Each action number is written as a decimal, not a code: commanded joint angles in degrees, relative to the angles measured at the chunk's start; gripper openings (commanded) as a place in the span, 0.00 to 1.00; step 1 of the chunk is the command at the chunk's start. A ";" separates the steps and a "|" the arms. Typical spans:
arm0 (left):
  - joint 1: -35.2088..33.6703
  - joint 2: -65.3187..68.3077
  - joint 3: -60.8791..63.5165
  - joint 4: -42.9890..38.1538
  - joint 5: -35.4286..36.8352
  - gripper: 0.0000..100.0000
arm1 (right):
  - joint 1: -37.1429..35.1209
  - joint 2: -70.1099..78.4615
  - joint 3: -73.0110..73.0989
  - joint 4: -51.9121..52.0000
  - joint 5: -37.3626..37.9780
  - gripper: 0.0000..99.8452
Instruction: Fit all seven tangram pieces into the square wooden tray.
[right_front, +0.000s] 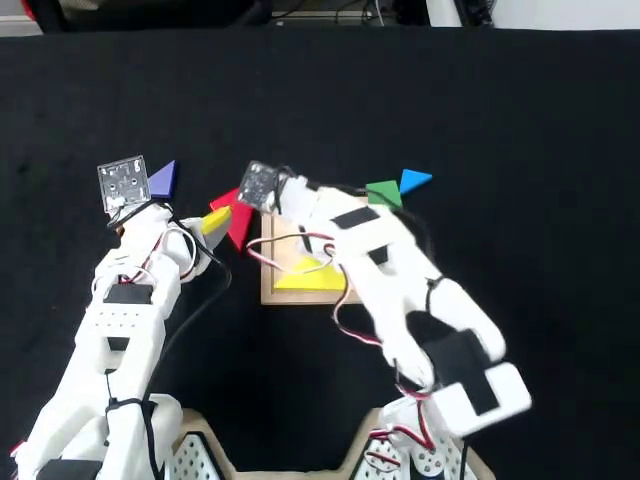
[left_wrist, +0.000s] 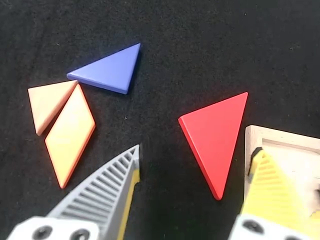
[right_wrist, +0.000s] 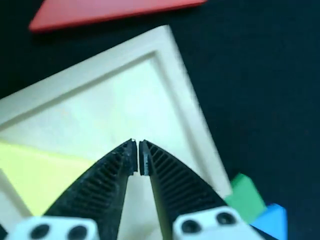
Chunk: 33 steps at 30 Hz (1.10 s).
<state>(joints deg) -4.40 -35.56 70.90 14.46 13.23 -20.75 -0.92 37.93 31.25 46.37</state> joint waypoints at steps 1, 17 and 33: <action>-0.40 -1.49 -0.57 -1.23 -0.44 0.34 | 0.88 -4.44 -0.66 -1.14 -3.69 0.01; -0.40 -1.41 -0.75 -1.23 -0.44 0.34 | -0.09 2.24 -0.31 4.84 2.81 0.01; -0.40 -1.05 -0.92 -1.23 -0.44 0.34 | 0.70 -15.69 -0.22 9.41 -10.99 0.01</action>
<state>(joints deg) -4.40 -35.56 70.90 14.46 13.23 -20.66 -10.86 37.93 39.96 40.84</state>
